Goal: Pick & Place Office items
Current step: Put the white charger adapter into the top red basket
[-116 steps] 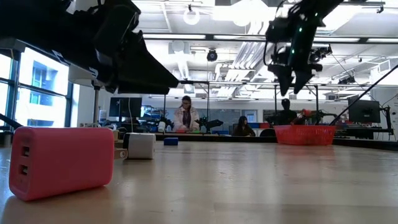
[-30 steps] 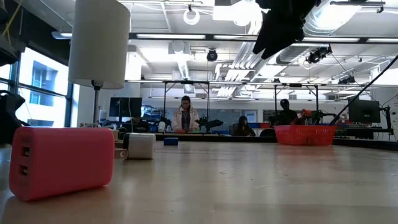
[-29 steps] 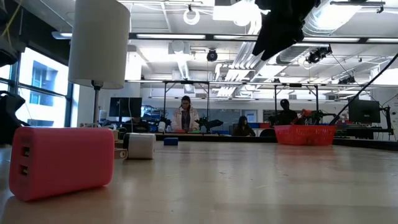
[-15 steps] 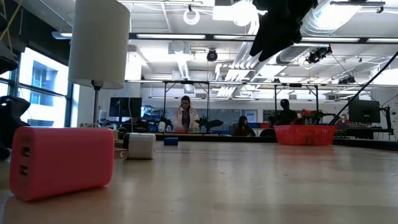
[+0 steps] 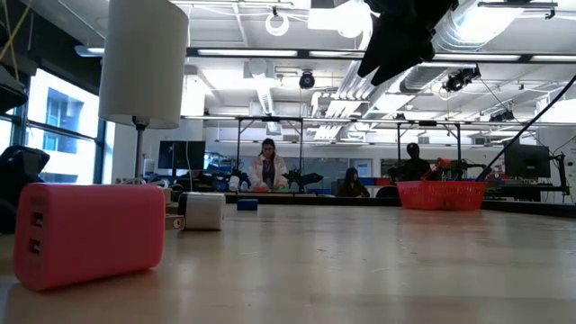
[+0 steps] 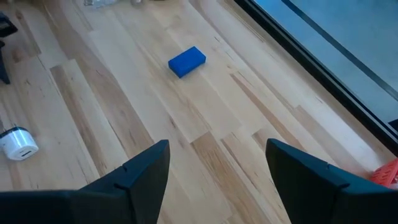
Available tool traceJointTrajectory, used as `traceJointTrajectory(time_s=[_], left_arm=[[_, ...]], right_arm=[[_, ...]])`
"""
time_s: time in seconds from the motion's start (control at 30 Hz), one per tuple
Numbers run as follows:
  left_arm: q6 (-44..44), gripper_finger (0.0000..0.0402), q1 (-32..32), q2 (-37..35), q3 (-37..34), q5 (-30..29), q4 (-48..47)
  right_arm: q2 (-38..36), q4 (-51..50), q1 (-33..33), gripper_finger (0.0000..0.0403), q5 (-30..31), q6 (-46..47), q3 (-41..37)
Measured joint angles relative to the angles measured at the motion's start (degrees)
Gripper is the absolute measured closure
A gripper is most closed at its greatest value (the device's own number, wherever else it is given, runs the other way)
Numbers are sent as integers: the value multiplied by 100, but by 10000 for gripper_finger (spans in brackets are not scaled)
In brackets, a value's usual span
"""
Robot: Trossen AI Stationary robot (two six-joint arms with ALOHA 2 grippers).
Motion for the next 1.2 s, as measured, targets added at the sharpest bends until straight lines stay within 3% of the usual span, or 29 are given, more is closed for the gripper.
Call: traceJointTrajectory(time_s=[0.73,1.2], left_arm=[[726,173,545,121,-16,320,519],[1233,173,704,1184,-35,2,2265]], right_arm=[[-2,13,0,149,-2,0,0],[-2,34,0,149,-2,0,0]])
